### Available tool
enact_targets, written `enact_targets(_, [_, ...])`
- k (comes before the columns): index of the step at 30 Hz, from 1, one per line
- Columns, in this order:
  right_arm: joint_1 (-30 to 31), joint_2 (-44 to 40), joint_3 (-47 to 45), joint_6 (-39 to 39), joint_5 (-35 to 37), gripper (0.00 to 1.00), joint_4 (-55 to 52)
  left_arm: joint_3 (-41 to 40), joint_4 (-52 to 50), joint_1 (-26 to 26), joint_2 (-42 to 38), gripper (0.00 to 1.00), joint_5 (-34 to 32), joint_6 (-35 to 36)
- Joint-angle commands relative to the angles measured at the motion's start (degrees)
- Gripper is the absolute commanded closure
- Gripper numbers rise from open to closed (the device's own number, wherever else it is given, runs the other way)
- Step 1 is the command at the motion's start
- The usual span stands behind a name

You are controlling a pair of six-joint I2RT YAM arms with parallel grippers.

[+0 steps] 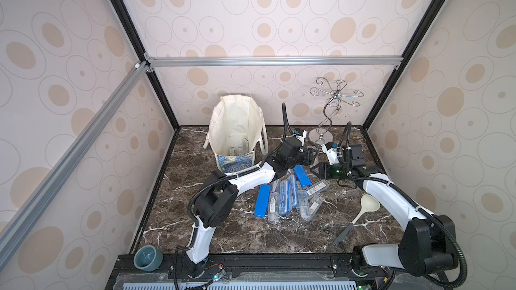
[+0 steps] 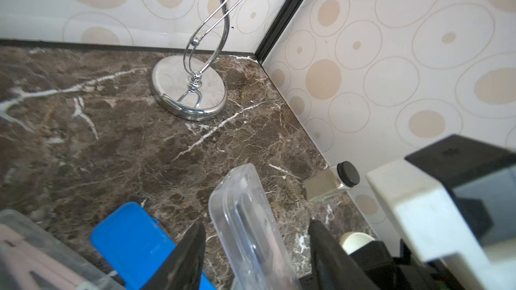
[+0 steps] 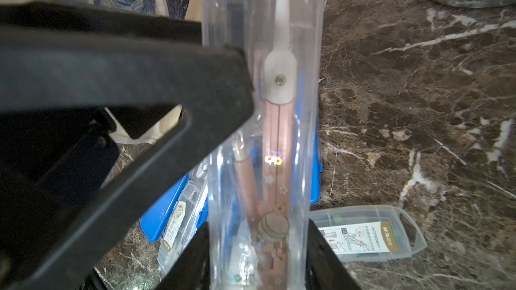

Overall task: Put the compass set into the canvas bag
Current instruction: Pick up the compass set at the center of the board.

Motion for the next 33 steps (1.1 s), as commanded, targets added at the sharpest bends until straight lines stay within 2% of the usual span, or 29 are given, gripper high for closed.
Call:
enact_targets(1, [0.8,-1.7,-0.4,-0.1,0.7,0.52,2.1,3.1,-1.0,0.4,1.0,0.52,1.7,-1.6])
enact_targets(5, [1.1,-2.1,-0.5,-0.1,1.2,0.52,3.0,3.9,-1.4,0.4,1.9,0.59,2.9,-2.1])
enact_targets(13, [1.4,-1.7,0.2,-0.4,2.6,0.51,3.3,3.1,2.7,0.5,2.1,0.85,7.1,-4.0])
enact_targets(19, [1.4,-1.4,0.2,-0.4,3.4,0.49,3.2,1.3,6.7,0.6,1.5,0.92,8.7,-5.1])
enact_targets(21, [1.4,-1.0,0.5,-0.3,3.3,0.44,2.7,1.1,6.7,0.7,1.3,0.93,8.3,-4.8])
enact_targets(23, [1.4,-0.5,0.9,-0.7,1.8,0.33,1.5,1.3,6.0,0.7,1.0,0.92,7.4,-4.0])
enact_targets(24, [1.4,-0.2,1.1,-0.9,1.6,0.21,0.7,1.5,5.5,0.8,0.9,0.92,7.1,-3.4])
enact_targets(25, [1.4,0.2,1.3,-0.9,1.7,0.00,0.2,2.0,5.1,0.7,0.8,0.93,6.6,-2.5])
enact_targets(33, [0.8,-3.4,-2.5,2.3,4.3,0.00,1.4,10.5,-7.0,0.7,-0.5,0.93,-1.0,7.2])
